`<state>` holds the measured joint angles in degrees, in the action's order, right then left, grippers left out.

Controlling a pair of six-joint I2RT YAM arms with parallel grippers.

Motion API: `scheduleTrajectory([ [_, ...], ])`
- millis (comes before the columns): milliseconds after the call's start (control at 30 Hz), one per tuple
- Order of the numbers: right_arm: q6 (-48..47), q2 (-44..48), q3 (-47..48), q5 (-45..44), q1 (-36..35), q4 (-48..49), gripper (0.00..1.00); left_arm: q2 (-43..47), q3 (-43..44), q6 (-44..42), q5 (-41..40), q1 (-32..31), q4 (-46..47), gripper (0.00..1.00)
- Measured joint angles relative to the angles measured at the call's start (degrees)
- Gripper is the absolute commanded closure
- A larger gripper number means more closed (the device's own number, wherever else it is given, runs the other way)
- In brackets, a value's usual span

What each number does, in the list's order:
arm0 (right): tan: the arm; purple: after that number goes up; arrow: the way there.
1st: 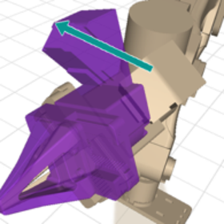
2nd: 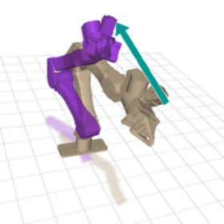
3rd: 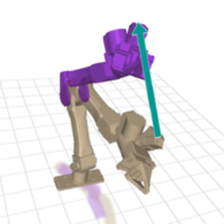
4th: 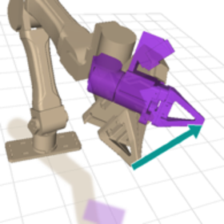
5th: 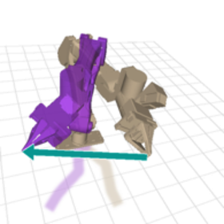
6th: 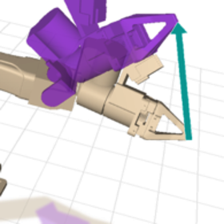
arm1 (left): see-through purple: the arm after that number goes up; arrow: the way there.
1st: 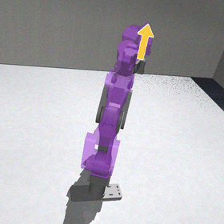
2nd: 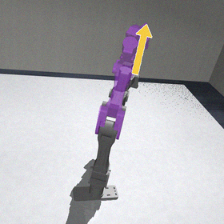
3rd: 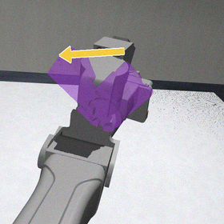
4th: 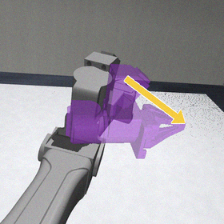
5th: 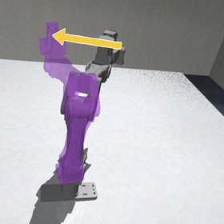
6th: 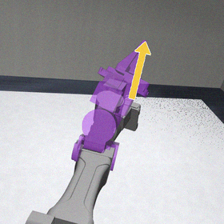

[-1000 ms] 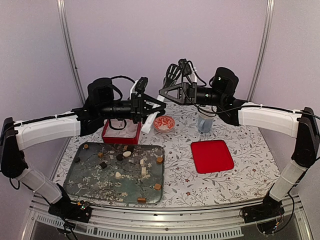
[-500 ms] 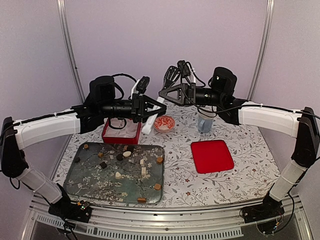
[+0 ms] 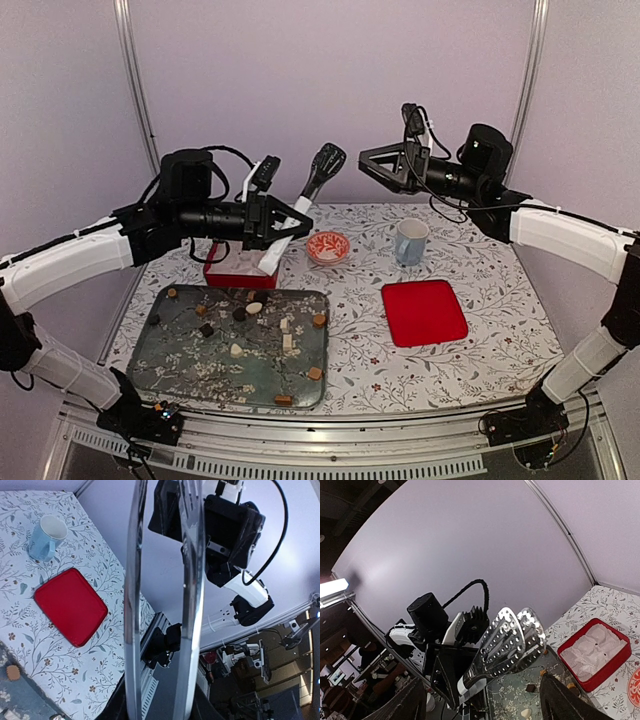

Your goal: Pack the chocolate

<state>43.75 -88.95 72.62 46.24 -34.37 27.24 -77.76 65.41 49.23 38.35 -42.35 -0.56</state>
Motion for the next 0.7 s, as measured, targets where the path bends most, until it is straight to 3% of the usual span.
scheduleTrajectory([
  [367,-2.75,9.05,-8.76,-0.96,1.55,-10.73,0.14,11.19,2.71,-14.01,-12.66,0.48,-32.46,0.7],
  [700,-5.31,13.9,-13.49,-0.48,1.55,-20.37,0.11,19.69,-0.96,-14.05,-22.71,-1.57,-53.2,0.64],
])
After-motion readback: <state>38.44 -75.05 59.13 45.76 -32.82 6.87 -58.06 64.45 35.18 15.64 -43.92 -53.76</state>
